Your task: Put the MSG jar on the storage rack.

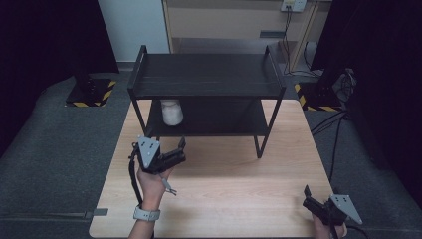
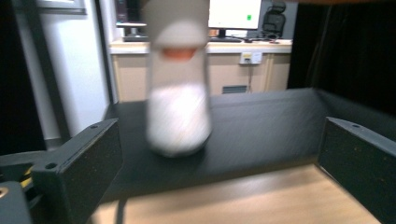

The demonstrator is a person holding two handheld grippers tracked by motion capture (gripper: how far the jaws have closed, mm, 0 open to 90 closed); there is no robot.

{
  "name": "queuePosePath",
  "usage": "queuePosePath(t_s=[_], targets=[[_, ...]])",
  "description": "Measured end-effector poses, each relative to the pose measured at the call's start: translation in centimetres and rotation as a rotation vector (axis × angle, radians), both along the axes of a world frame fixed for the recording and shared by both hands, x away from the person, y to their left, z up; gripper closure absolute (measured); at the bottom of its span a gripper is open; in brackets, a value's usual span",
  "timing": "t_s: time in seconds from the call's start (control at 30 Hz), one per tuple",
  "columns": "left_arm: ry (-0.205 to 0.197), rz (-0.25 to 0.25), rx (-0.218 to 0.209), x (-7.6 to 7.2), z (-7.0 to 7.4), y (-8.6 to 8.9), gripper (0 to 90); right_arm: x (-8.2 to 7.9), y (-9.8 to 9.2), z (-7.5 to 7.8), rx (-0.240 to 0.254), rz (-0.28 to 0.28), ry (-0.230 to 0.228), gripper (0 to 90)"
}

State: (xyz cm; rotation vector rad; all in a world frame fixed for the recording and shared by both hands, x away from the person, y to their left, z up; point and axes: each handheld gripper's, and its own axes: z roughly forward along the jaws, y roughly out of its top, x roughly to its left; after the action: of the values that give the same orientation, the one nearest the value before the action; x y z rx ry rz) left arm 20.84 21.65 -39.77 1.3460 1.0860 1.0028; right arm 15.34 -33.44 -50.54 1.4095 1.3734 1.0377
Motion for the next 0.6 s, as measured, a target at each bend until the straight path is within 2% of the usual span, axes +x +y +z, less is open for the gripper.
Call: queuePosePath(t_s=[0.07, 0.13, 0.33, 0.43, 0.53, 0.6], targets=[[0.01, 0.015, -0.014, -0.8, -1.4, 1.0, 0.0, 0.0, 0.0, 0.0, 0.002, -0.001, 0.0, 0.5], [0.053, 0.012, -0.026, -1.4, -2.3, 2.2, 0.0, 0.0, 0.0, 0.0, 0.002, -0.001, 0.001, 0.5], [0.088, 0.048, 0.017, -3.4, -5.4, 4.4, 0.0, 0.0, 0.1, 0.1, -0.005, -0.002, 0.007, 0.4], [0.12, 0.069, 0.011, -3.9, -6.6, 5.6, 0.0, 0.1, 0.2, 0.1, -0.01, -0.002, 0.01, 0.5], [0.151, 0.05, -0.033, -4.1, -7.9, 7.3, 0.0, 0.1, 0.3, 0.1, -0.016, -0.004, 0.014, 0.5], [0.172, 0.065, -0.026, -4.1, -8.6, 7.7, 0.0, 0.1, 0.3, 0.2, -0.021, -0.004, 0.016, 0.5]])
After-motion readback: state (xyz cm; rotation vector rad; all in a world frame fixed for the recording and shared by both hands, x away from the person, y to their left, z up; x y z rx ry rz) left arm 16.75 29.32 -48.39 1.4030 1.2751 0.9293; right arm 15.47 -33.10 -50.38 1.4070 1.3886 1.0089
